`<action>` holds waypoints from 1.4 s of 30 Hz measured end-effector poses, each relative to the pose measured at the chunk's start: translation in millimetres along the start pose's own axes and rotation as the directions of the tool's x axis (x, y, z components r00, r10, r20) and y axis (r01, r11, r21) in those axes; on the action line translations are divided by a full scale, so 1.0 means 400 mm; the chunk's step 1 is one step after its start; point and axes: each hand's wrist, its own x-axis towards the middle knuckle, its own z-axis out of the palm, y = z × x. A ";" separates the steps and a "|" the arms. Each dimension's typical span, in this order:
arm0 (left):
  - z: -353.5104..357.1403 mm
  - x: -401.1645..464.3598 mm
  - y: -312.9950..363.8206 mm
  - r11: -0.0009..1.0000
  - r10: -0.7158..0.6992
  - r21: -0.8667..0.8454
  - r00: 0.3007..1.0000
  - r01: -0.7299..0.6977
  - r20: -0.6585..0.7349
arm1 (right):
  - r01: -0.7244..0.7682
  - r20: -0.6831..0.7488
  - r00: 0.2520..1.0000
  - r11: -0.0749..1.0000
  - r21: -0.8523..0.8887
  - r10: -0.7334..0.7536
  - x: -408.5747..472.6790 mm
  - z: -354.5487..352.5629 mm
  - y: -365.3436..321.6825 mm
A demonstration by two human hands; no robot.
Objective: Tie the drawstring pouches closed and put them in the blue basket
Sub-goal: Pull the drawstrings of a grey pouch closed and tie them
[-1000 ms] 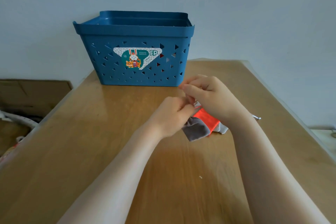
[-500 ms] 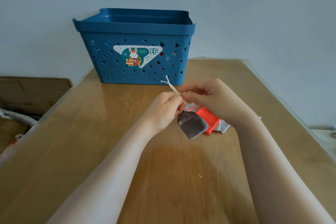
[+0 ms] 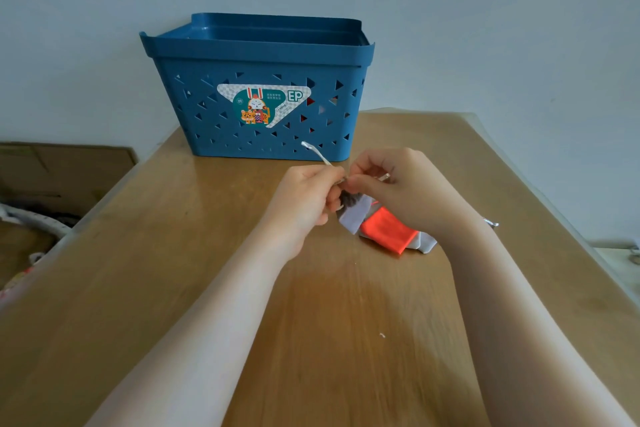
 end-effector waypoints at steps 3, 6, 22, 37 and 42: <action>-0.011 0.001 0.002 0.990 -0.045 -0.133 0.996 0.055 0.082 | 0.026 -0.053 0.998 1.000 0.001 -0.026 -0.001 0.001 0.002; -0.016 0.000 0.003 0.956 -0.062 -0.272 0.980 0.113 0.190 | 0.036 -0.043 0.998 0.999 -0.009 -0.037 -0.002 -0.001 0.005; -0.037 -0.009 0.022 0.968 -0.049 -0.229 0.972 0.103 0.231 | -0.156 0.148 0.983 0.907 0.391 0.105 -0.018 -0.011 0.020; -0.030 0.018 -0.032 0.791 0.329 0.527 0.942 -0.309 0.058 | -0.220 0.173 0.969 0.935 0.278 0.177 -0.019 -0.012 0.016; -0.006 0.010 -0.029 0.579 0.759 0.572 0.641 -0.581 -0.118 | -0.231 0.147 0.971 0.894 0.383 0.188 -0.010 0.004 -0.001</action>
